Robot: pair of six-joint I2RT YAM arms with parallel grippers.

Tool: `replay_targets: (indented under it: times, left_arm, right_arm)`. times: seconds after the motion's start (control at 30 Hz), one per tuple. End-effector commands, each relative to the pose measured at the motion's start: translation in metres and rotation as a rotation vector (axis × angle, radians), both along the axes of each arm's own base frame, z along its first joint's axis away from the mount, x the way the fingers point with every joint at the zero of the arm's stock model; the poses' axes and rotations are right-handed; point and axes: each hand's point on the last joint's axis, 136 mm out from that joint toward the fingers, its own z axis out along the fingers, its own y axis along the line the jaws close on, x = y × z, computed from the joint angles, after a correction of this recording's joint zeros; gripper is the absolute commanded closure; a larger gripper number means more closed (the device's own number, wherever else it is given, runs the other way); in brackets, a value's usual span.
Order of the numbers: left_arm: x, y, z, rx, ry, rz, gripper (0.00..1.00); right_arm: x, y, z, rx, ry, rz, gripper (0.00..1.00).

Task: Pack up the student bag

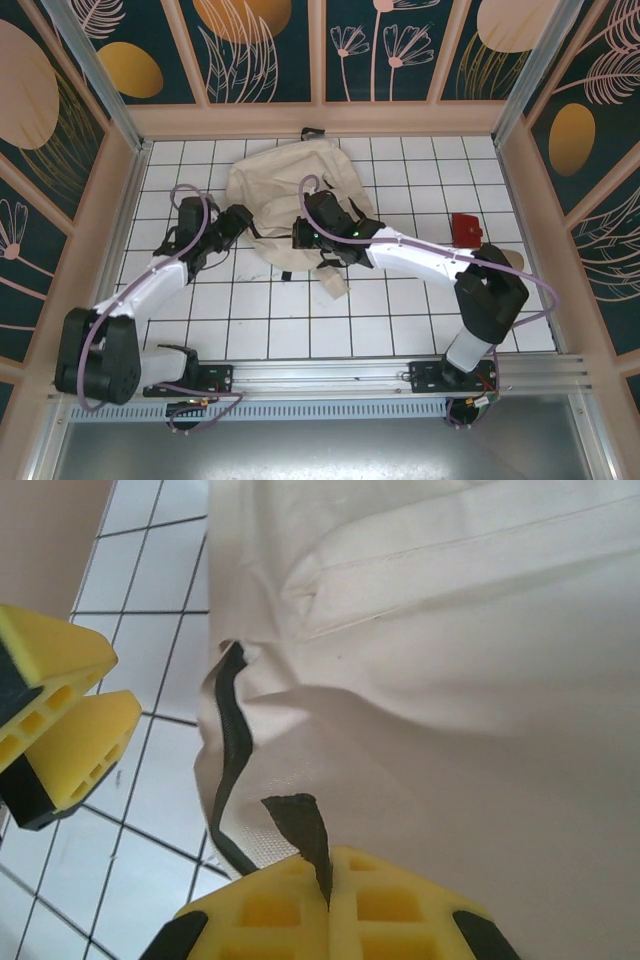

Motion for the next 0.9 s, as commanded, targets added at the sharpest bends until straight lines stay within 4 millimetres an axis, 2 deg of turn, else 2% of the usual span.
replay_targets:
  times: [0.0, 0.07, 0.23, 0.4, 0.5, 0.6, 0.77, 0.87]
  left_arm:
    - [-0.026, -0.017, -0.009, -0.107, 0.059, -0.061, 0.39]
    - [-0.036, -0.028, -0.009, -0.160, 0.072, -0.081, 0.39]
    - [-0.053, -0.038, -0.019, -0.229, 0.120, -0.069, 0.39]
    - [-0.044, -0.053, -0.012, -0.289, 0.095, -0.089, 0.42]
    - [-0.035, -0.052, -0.014, -0.287, 0.085, -0.064, 0.46]
    - [-0.031, -0.052, -0.023, -0.282, 0.095, -0.049, 0.56]
    - [-0.034, -0.053, -0.037, -0.285, 0.128, -0.048, 0.83]
    - [-0.034, -0.051, -0.038, -0.273, 0.126, -0.047, 0.96]
  right_arm:
    - [-0.001, 0.028, 0.014, 0.075, -0.029, 0.103, 1.00]
    - [-0.002, 0.029, 0.012, 0.072, -0.024, 0.104, 1.00]
    - [-0.004, 0.024, 0.009, 0.054, -0.029, 0.088, 1.00]
    - [-0.017, 0.025, -0.001, 0.023, -0.031, 0.132, 1.00]
    - [-0.025, 0.023, -0.005, -0.004, -0.049, 0.154, 1.00]
    - [-0.031, 0.017, -0.007, -0.017, -0.055, 0.151, 1.00]
    - [-0.034, 0.009, -0.007, -0.024, -0.039, 0.130, 1.00]
    - [-0.030, 0.004, -0.009, -0.037, -0.032, 0.088, 0.96]
